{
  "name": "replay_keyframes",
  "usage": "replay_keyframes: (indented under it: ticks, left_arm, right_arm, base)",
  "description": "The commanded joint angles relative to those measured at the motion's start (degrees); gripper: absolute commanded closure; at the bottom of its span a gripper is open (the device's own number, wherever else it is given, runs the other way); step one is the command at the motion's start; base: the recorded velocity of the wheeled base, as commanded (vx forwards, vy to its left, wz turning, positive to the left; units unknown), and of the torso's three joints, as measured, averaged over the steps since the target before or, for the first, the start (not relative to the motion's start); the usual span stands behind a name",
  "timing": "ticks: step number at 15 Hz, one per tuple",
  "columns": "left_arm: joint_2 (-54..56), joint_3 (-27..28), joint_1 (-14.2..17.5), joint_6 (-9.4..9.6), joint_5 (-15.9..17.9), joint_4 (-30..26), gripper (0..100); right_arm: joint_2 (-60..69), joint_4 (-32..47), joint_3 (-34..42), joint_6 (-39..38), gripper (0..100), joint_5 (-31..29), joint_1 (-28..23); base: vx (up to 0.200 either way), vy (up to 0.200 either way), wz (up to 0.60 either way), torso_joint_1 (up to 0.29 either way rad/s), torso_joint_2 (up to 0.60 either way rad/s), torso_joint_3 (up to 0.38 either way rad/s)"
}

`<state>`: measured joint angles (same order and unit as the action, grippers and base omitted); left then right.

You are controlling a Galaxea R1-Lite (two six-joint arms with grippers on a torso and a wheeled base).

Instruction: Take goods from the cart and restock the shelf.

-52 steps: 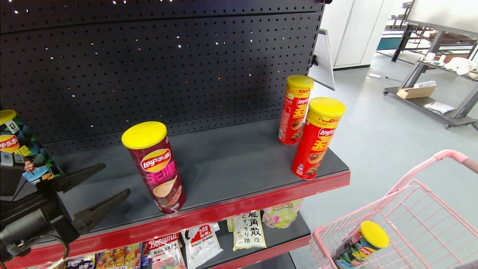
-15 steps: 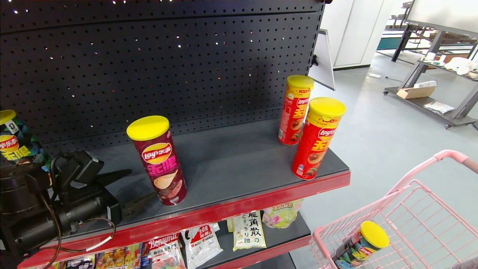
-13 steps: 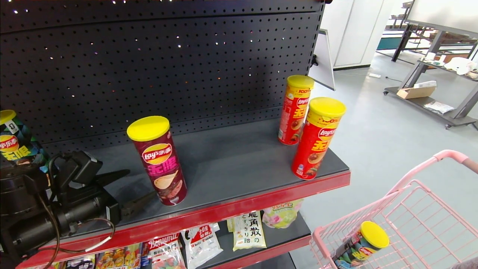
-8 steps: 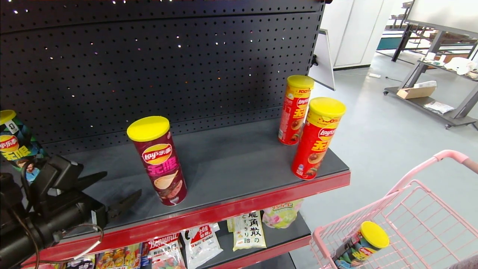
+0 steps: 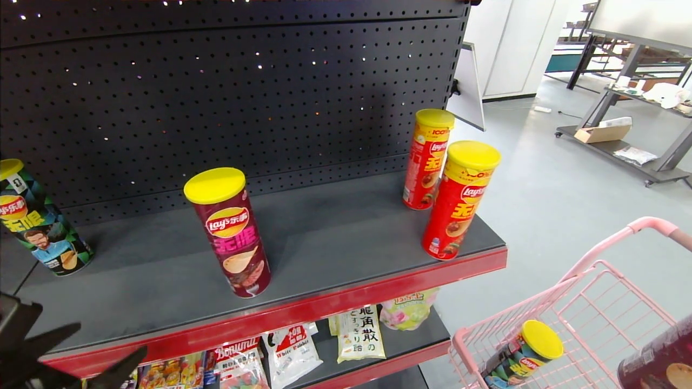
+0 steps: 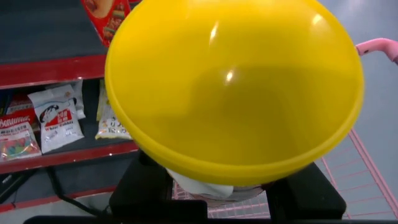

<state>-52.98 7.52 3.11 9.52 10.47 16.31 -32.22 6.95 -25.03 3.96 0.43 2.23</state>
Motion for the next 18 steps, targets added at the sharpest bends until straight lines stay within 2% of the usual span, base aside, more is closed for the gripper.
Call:
replay_keyframes:
  ticks: [1, 2, 4, 7, 9, 16, 18]
  left_arm:
    - [27.5, 17.2, -0.4, -2.93, 2.3, -37.1, 0]
    - [31.5, 17.5, -0.6, -2.84, 3.4, -41.1, 0]
    - [36.9, 14.7, -0.6, -2.75, 3.2, -41.4, 0]
    - [39.0, 13.2, -0.6, -2.23, 3.1, -41.3, 0]
    - [39.0, 13.0, -0.6, -1.35, 3.0, -41.3, 0]
    - [40.1, 11.5, -0.6, -0.64, 2.5, -41.2, 0]
    - [42.0, 10.1, -0.6, -0.64, 2.3, -41.2, 0]
  right_arm:
    - [-2.7, 0.1, 0.4, 1.3, 100, 0.0, 0.3]
    - [-2.1, 0.2, 0.9, 2.2, 100, 0.2, 0.2]
    - [-2.1, 0.0, 1.3, 2.7, 100, 0.0, 0.3]
    - [-2.1, -0.1, 1.4, 3.3, 100, -0.7, -0.1]
    - [-1.3, -0.1, 1.8, 3.3, 100, -0.6, -0.1]
    - [0.3, -0.2, 2.7, 3.4, 100, -0.6, 0.0]
    - [-0.8, -0.4, -0.7, 3.9, 100, 0.3, 0.7]
  base:
    - [0.000, 0.000, 0.00, 0.000, 0.00, 0.000]
    - [0.000, 0.000, 0.00, 0.000, 0.00, 0.000]
    - [0.000, 0.000, 0.00, 0.000, 0.00, 0.000]
    - [0.000, 0.000, 0.00, 0.000, 0.00, 0.000]
    - [0.000, 0.000, 0.60, 0.000, 0.00, 0.002]
    - [0.000, 0.000, 0.60, 0.004, 0.00, 0.003]
    - [0.000, 0.000, 0.00, 0.000, 0.00, 0.000]
